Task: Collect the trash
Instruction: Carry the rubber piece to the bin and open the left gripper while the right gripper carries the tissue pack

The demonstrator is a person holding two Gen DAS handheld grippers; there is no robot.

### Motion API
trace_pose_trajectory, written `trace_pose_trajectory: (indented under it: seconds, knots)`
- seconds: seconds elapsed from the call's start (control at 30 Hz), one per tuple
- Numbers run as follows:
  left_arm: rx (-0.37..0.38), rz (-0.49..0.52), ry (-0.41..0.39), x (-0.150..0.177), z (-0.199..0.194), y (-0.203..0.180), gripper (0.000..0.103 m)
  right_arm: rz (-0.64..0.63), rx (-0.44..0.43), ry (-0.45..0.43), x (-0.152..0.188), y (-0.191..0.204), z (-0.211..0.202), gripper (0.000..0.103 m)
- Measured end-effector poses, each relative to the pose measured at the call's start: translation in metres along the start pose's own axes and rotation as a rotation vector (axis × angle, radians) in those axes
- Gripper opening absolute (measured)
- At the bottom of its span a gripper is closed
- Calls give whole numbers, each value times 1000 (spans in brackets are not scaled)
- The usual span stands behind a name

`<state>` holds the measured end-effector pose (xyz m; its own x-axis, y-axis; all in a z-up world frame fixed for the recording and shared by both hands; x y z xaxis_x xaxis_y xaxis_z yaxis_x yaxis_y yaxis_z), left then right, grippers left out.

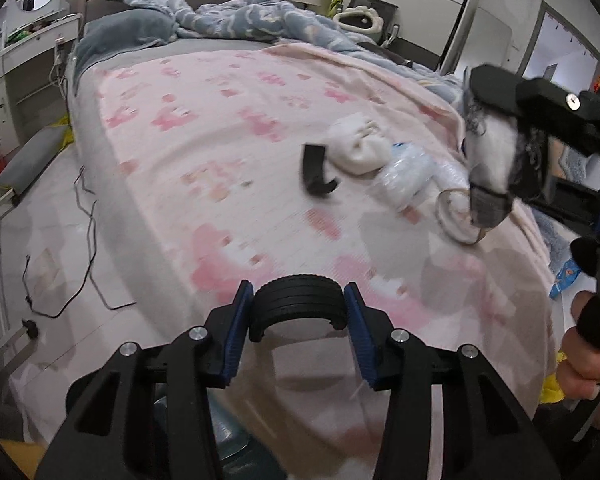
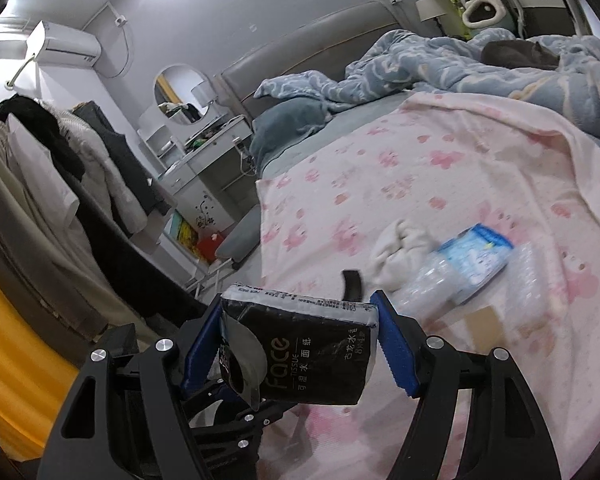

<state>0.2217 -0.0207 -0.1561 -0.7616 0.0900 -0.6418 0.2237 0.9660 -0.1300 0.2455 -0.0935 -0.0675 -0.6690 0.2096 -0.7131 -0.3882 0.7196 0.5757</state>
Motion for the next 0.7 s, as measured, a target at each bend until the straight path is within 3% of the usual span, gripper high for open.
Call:
trace_pose_trajectory:
  seconds: [0.43,0.7]
  knots:
    - [-103,-58,60,46,-6,80,49,-76,-49,70,29,58,38,73]
    - [-146,-97,130,77,0,122,49,-131,-49,161,55,91,72,73]
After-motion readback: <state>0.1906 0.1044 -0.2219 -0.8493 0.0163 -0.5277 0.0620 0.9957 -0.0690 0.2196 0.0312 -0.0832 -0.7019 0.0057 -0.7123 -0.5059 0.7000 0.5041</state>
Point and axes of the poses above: each gripper's, at about its wrist camera, not at the fingertips, and z roughly the way its jaws point, y to its left, x to its underside, the point moved 6 cm from there along z, roughly the way its jaws point, and after that the axes turned 6 degrees about -x, right-handed, at the moved point
